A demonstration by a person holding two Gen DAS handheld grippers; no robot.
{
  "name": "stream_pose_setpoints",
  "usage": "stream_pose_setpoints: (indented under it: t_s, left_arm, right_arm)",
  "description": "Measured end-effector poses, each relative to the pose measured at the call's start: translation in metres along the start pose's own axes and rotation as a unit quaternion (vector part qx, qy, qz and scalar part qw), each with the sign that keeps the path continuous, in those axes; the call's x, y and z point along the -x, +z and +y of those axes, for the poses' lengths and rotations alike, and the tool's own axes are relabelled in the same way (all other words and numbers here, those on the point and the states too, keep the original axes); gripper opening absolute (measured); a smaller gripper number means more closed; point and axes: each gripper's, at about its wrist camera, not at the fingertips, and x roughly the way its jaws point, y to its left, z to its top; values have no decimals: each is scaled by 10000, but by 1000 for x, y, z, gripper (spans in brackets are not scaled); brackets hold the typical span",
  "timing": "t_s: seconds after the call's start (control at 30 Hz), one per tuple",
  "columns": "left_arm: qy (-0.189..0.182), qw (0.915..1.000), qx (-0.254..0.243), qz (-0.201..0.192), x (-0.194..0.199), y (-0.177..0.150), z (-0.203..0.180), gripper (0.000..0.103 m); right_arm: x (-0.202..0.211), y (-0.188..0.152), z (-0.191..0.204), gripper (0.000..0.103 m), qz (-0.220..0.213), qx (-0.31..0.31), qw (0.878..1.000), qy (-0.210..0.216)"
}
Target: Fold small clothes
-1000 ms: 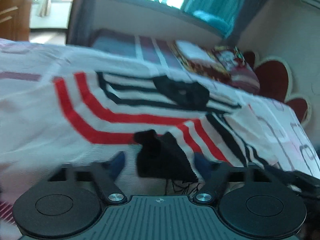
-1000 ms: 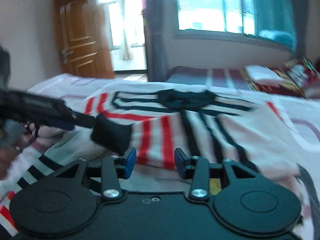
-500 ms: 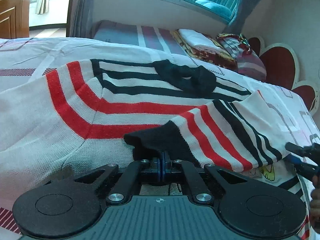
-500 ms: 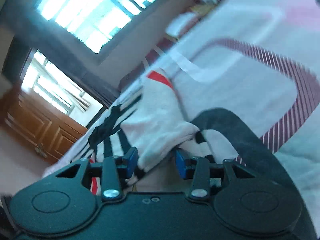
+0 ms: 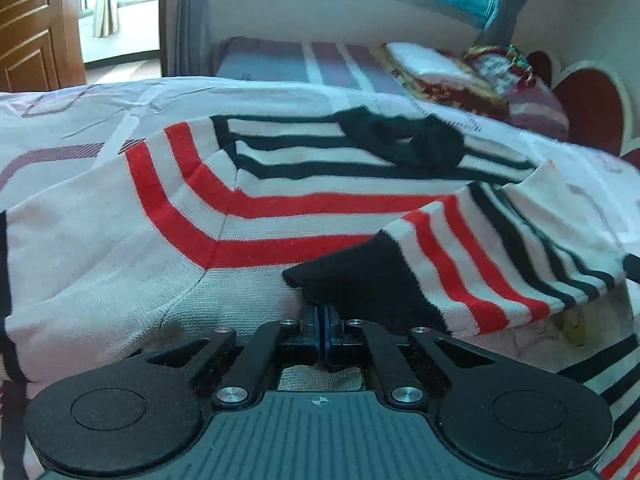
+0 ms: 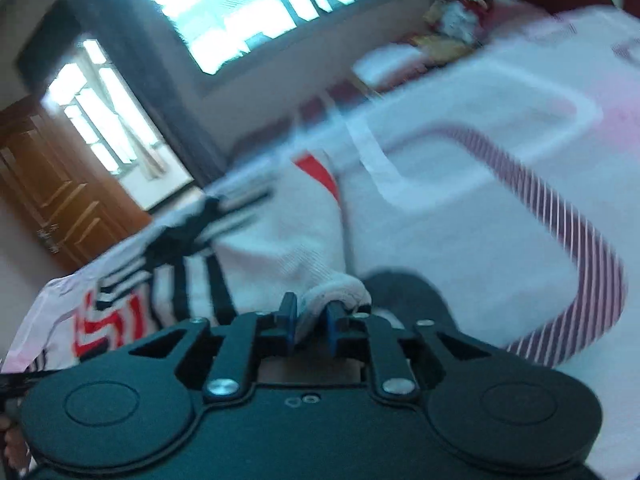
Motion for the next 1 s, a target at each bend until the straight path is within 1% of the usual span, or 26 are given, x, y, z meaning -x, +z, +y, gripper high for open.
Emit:
stream_pose_setpoints:
  t_s: [0.07, 0.1, 0.13, 0.17, 0.2, 0.27, 0.3, 0.33, 0.4, 0.47, 0.53, 0.6, 0.63, 0.67, 0.7, 0.73, 0.77, 0.8, 0.87, 0.93, 0.97, 1.0]
  left_arm:
    - [-88, 9994, 160, -286, 11, 0, 3, 2]
    - [-127, 9991, 202, -361, 16, 0, 5, 2]
    - [-94, 9989, 187, -417, 19, 0, 6, 2]
    - [-39, 9988, 143, -461, 21, 0, 7, 2]
    - [-8, 9988, 130, -475, 22, 0, 9, 2]
    - [-33, 9989, 189, -439, 20, 1, 14, 2]
    - [-77, 9988, 207, -428, 19, 2, 16, 2]
    - [-121, 9987, 210, -438, 19, 2, 16, 2]
    - [-79, 9987, 217, -463, 18, 4, 13, 2]
    - [28, 9989, 204, -415, 13, 6, 10, 3]
    - [195, 9988, 171, -423, 11, 6, 8, 5]
    - [275, 9980, 266, -505, 14, 7, 8, 37]
    - [338, 9971, 280, -626, 17, 7, 7, 74]
    - [398, 9961, 243, -749, 19, 7, 5, 82]
    - [427, 9960, 167, -763, 19, 8, 3, 82]
    - [377, 9968, 105, -697, 17, 9, 2, 75]
    - [371, 9972, 80, -640, 15, 9, 1, 58]
    - [402, 9977, 55, -545, 11, 10, 0, 50]
    - [379, 9986, 50, -371, 2, 8, -1, 23]
    - [273, 9992, 144, -257, -6, 5, -1, 13]
    - [250, 9992, 124, -284, -7, 3, -4, 3]
    - [261, 9991, 63, -331, -6, 2, -7, 3]
  right_arm:
    - [-7, 12, 2, 17, 30, 226, 9996, 167]
    - [-13, 18, 2, 18, 79, 272, 9991, 325]
    - [-18, 24, 0, 22, 228, 291, 9969, 695]
    - [-21, 28, -1, 34, 432, 321, 9941, 944]
    - [-23, 30, -2, 46, 662, 347, 9913, 1086]
    - [-12, 30, -7, 46, 896, 511, 9887, 1092]
    - [-4, 28, -11, 45, 924, 604, 9874, 1135]
    - [1, 29, -16, 44, 810, 592, 9890, 1085]
    - [5, 37, -28, 46, 503, 342, 9927, 1038]
    - [-10, 53, -31, 46, 207, 254, 9958, 852]
    - [-37, 66, -31, 46, 131, 165, 9963, 835]
    - [-65, 74, -35, 47, 183, 35, 9976, 668]
    - [-78, 77, -38, 47, 218, -71, 9977, 634]
    - [-89, 78, -42, 47, 252, -155, 9977, 615]
    - [-98, 80, -45, 47, 287, -222, 9974, 623]
    - [-105, 81, -47, 47, 289, -275, 9973, 624]
    - [-108, 81, -50, 47, 281, -311, 9971, 628]
    - [-112, 80, -53, 47, 292, -342, 9970, 623]
    - [-119, 80, -57, 46, 361, -362, 9964, 673]
    - [-122, 80, -56, 41, 422, -246, 9966, 666]
    - [-120, 80, -54, 32, 448, -169, 9964, 694]
    - [-122, 80, -51, 17, 485, -63, 9963, 701]
